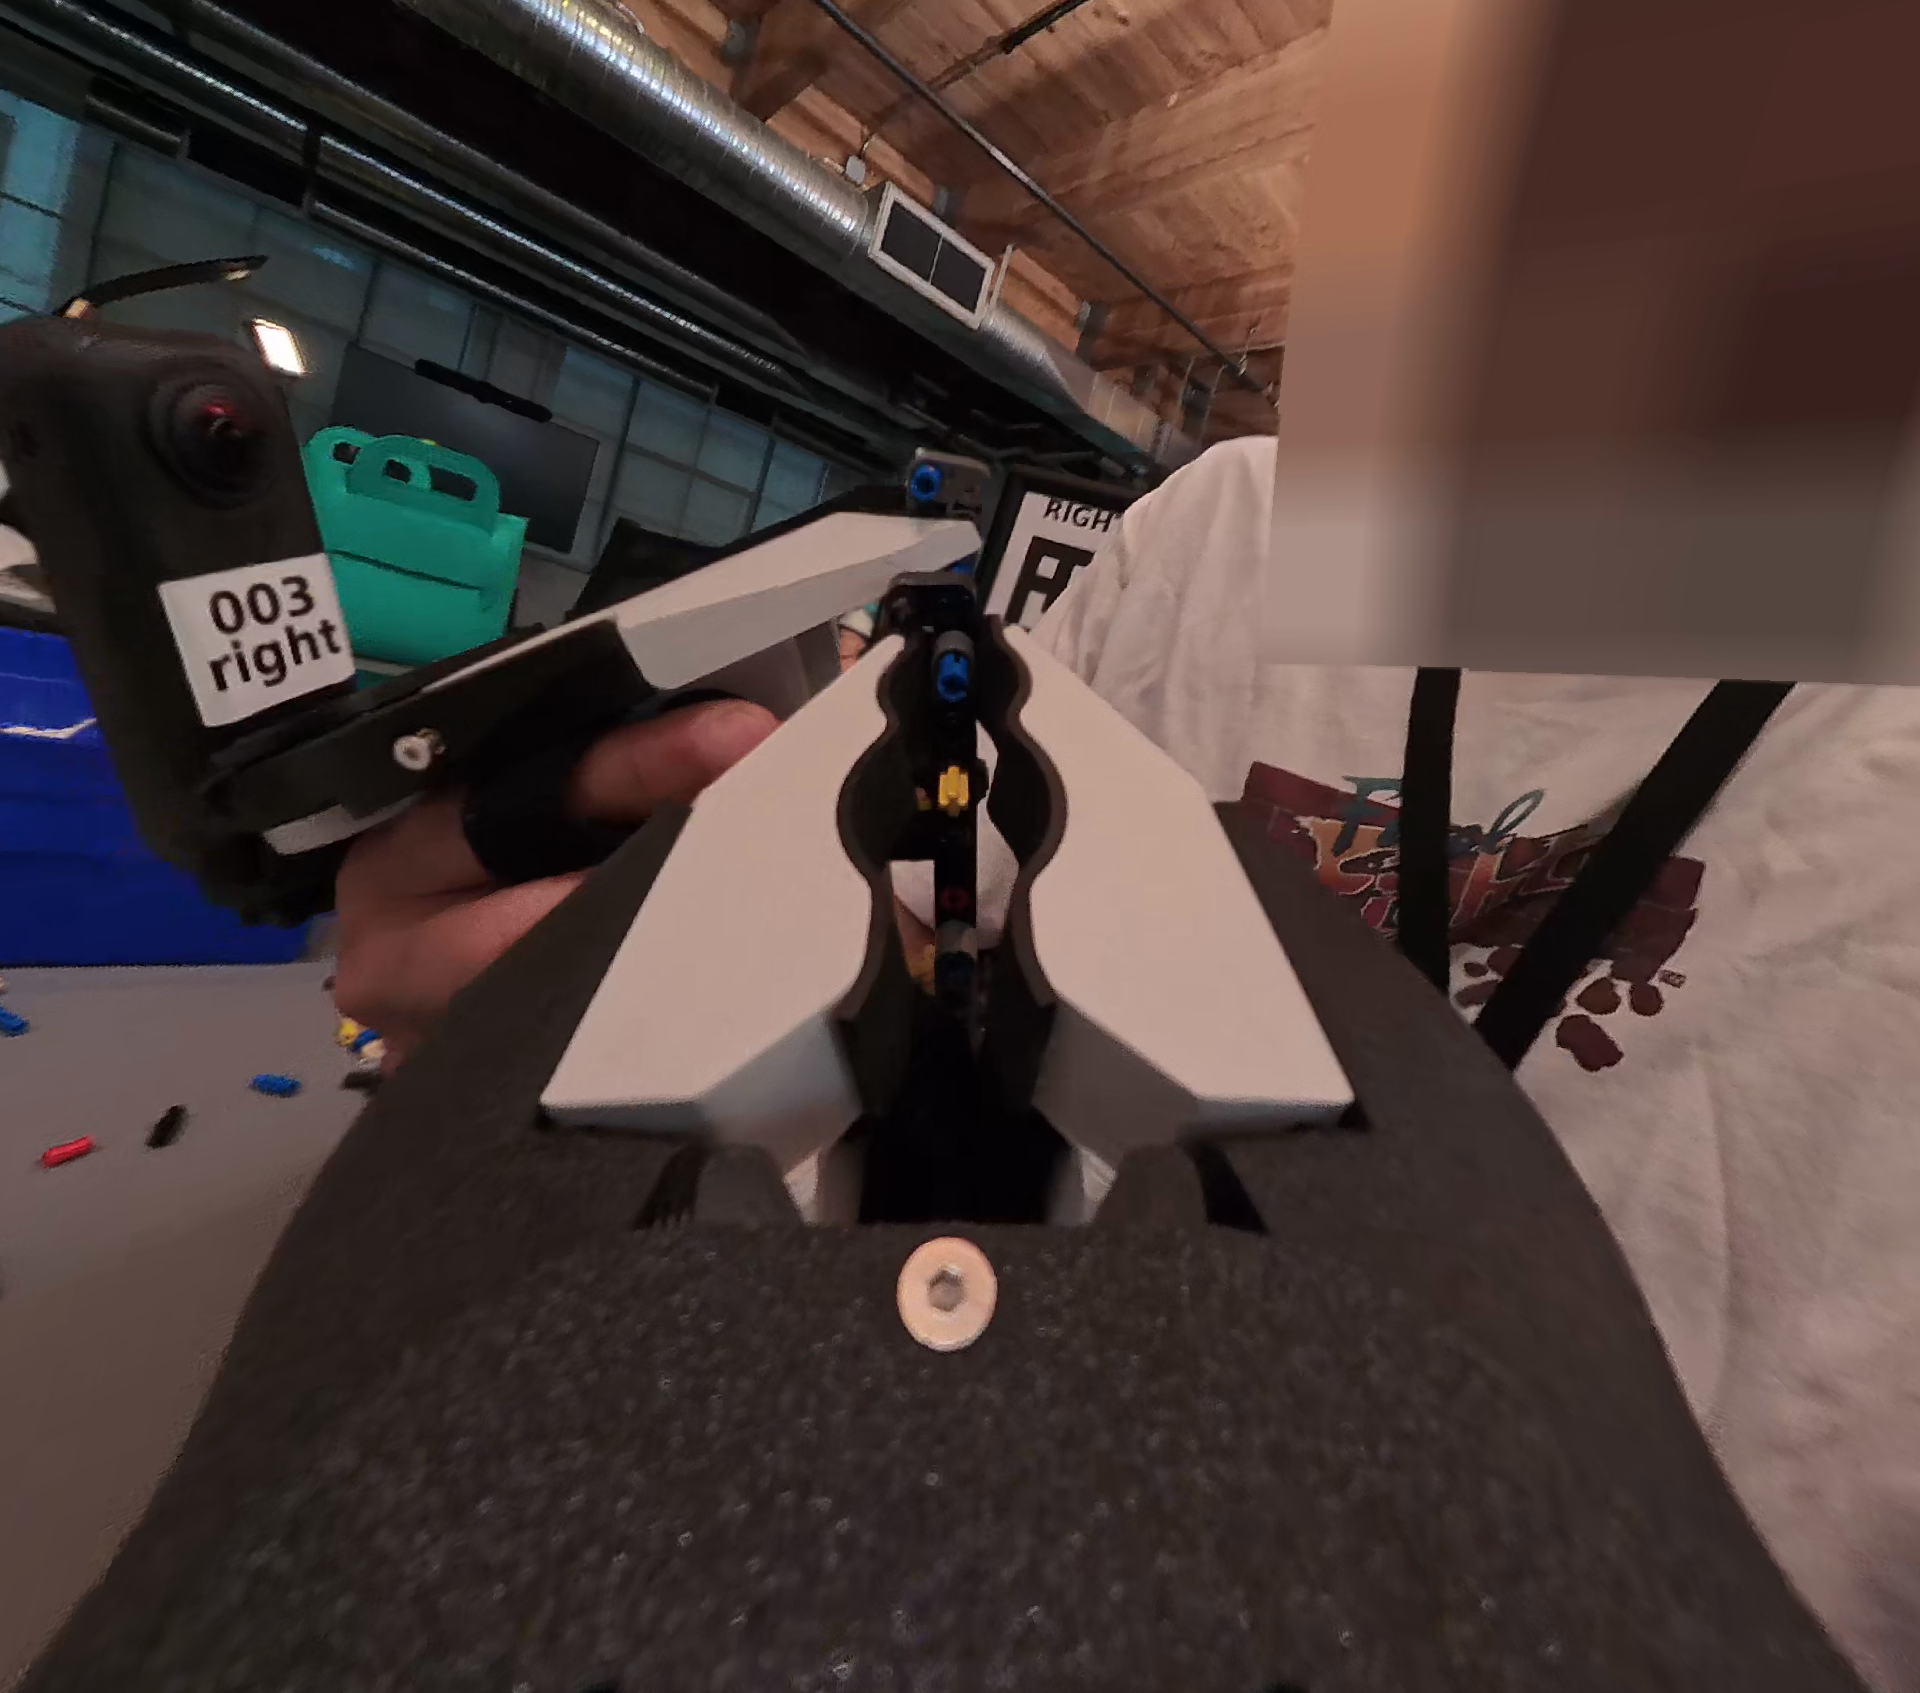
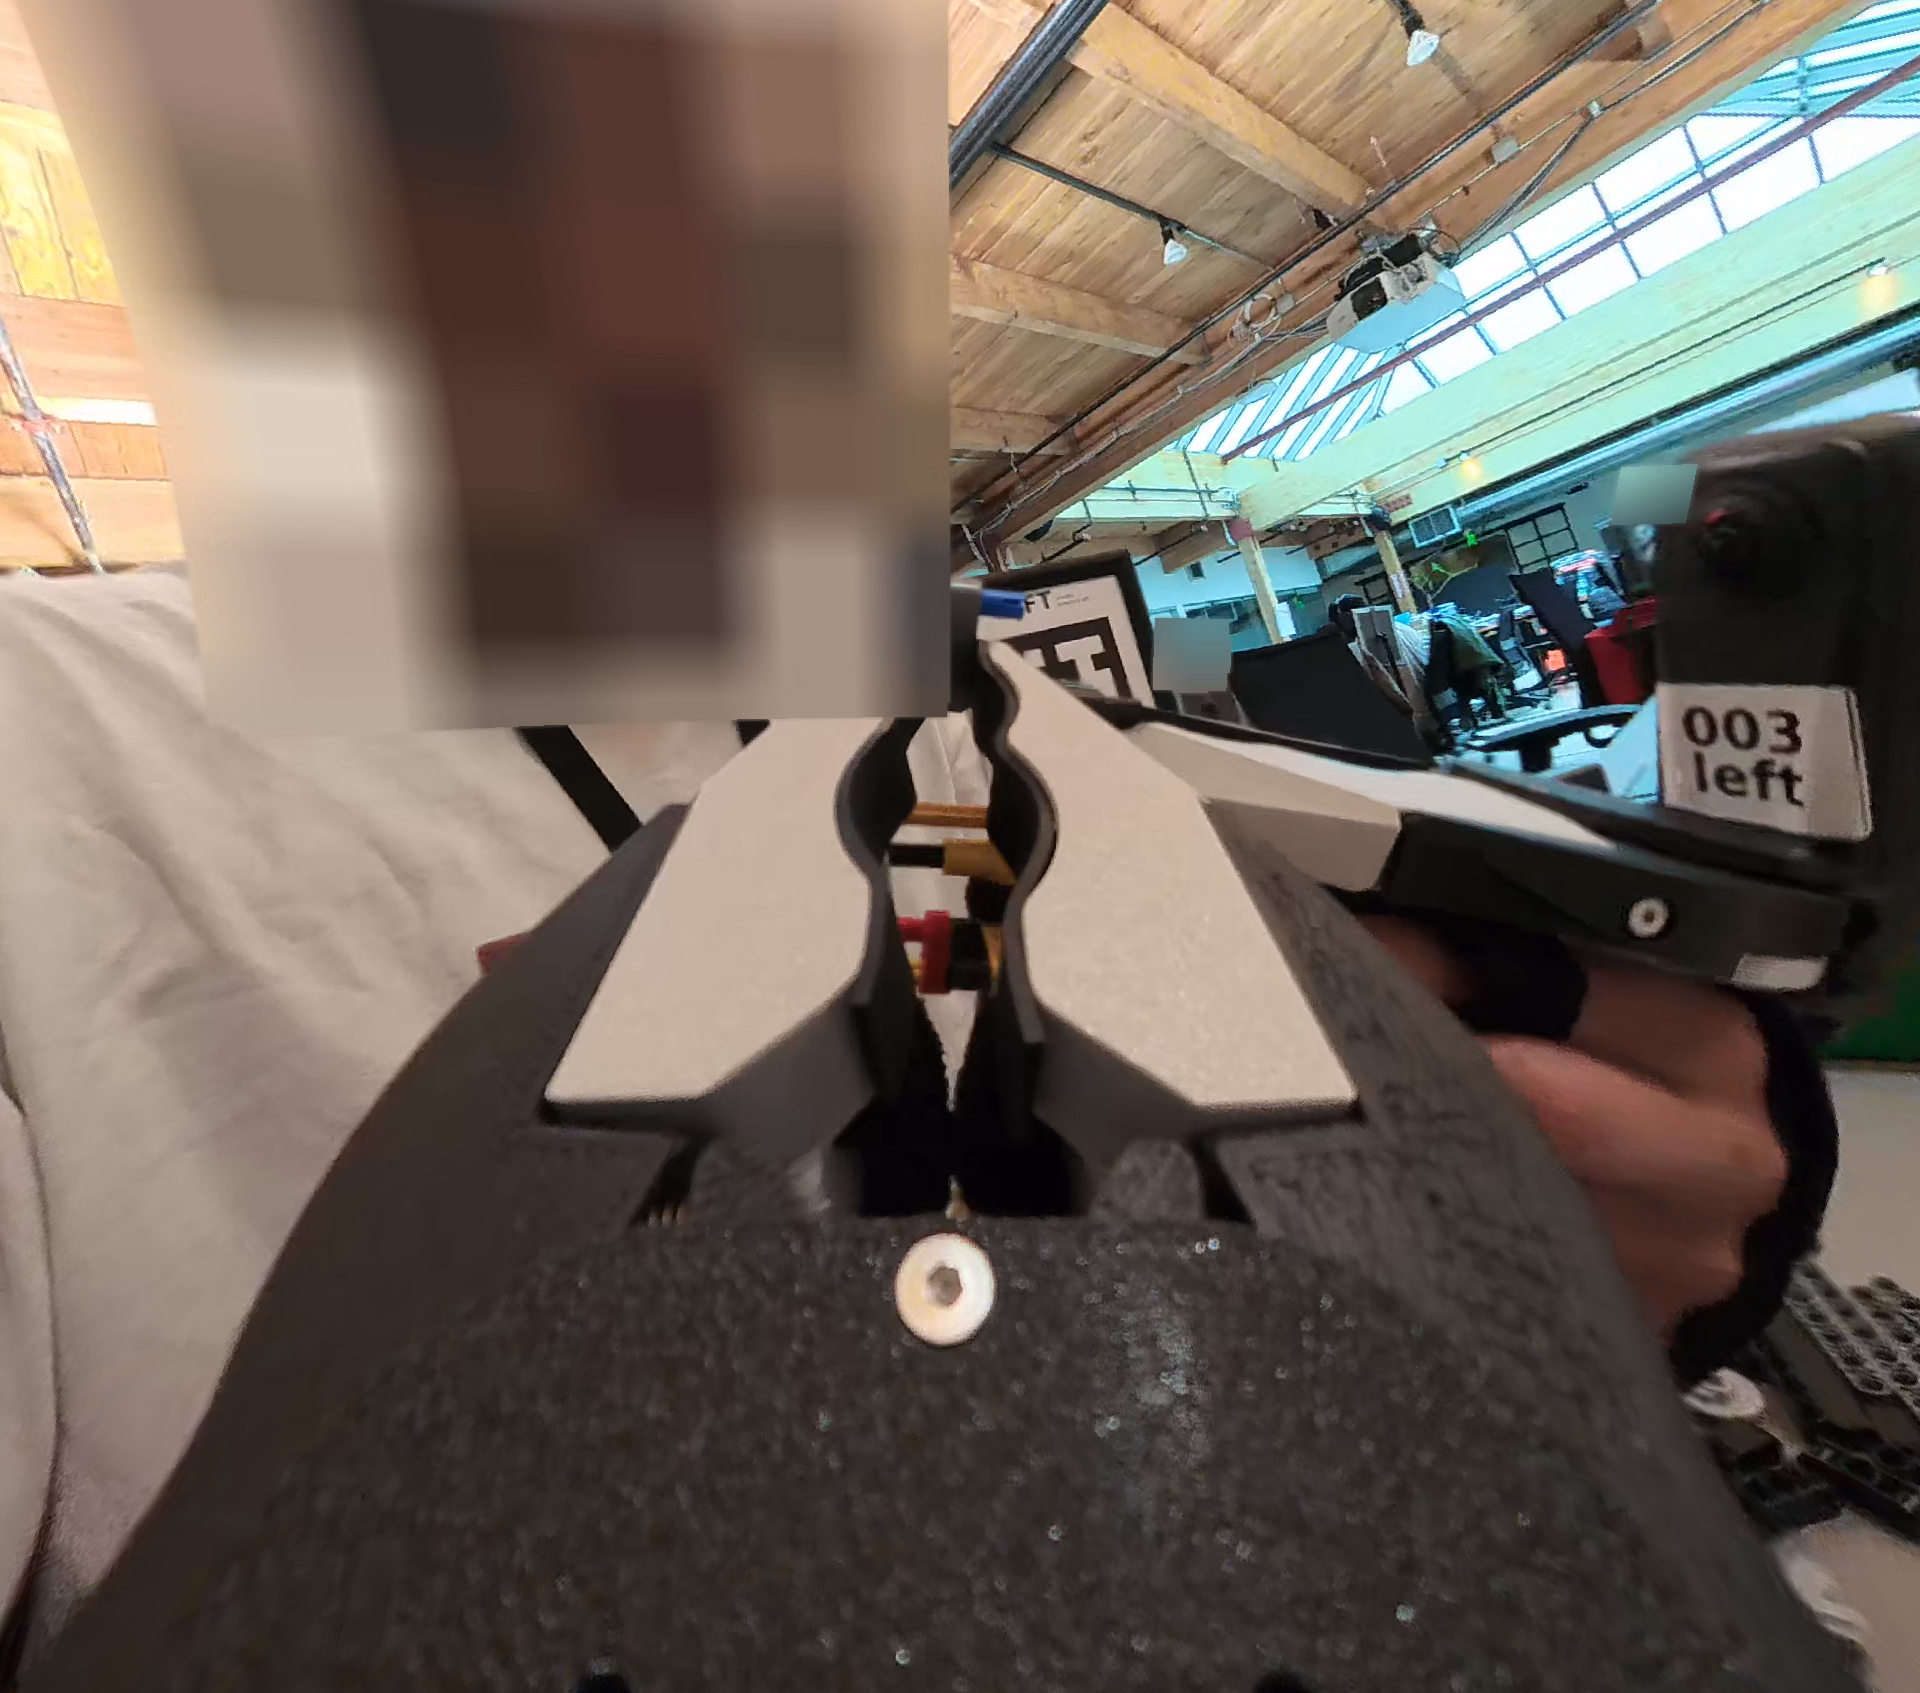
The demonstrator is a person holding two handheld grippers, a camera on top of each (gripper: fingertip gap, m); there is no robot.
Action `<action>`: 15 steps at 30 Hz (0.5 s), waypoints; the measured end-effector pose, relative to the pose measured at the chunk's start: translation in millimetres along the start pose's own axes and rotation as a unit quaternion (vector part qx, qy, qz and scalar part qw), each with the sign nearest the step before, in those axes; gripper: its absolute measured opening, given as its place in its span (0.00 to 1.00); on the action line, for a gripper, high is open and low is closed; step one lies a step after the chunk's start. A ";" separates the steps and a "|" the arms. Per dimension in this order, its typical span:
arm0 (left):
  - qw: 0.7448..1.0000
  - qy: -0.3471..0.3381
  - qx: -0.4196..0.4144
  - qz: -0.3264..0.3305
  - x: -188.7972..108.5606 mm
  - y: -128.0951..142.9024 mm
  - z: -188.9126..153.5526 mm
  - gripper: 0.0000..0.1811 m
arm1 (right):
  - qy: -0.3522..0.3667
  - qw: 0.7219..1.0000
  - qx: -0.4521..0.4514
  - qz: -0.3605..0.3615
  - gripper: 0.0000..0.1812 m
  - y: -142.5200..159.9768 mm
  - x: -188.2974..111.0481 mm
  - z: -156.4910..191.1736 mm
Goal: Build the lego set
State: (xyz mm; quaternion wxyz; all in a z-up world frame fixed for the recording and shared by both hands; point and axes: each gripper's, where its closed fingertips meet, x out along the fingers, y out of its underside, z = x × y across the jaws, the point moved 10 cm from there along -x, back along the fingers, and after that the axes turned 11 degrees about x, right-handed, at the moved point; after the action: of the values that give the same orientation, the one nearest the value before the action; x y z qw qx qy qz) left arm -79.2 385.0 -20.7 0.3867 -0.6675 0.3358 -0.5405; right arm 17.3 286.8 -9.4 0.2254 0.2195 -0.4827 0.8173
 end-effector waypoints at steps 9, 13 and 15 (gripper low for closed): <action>1.000 -0.012 0.001 0.010 -0.1 2.5 2.6 0.03 | 0.059 0.996 -0.060 0.032 0.04 -3.3 -5.1 9.8; 1.000 -0.009 -0.011 -0.006 -0.9 3.1 4.5 0.03 | 0.056 0.996 -0.065 0.027 0.04 -3.1 -5.3 7.8; 1.000 -0.011 -0.021 -0.020 -3.7 3.7 7.4 0.03 | 0.073 0.994 -0.075 0.025 0.04 -5.1 -7.6 7.3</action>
State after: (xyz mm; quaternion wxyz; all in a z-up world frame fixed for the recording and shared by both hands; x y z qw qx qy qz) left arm -72.7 387.5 -26.5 0.3653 -0.6880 0.3296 -0.5335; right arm 27.4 281.3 -7.1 0.2552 0.1301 -0.5300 0.7982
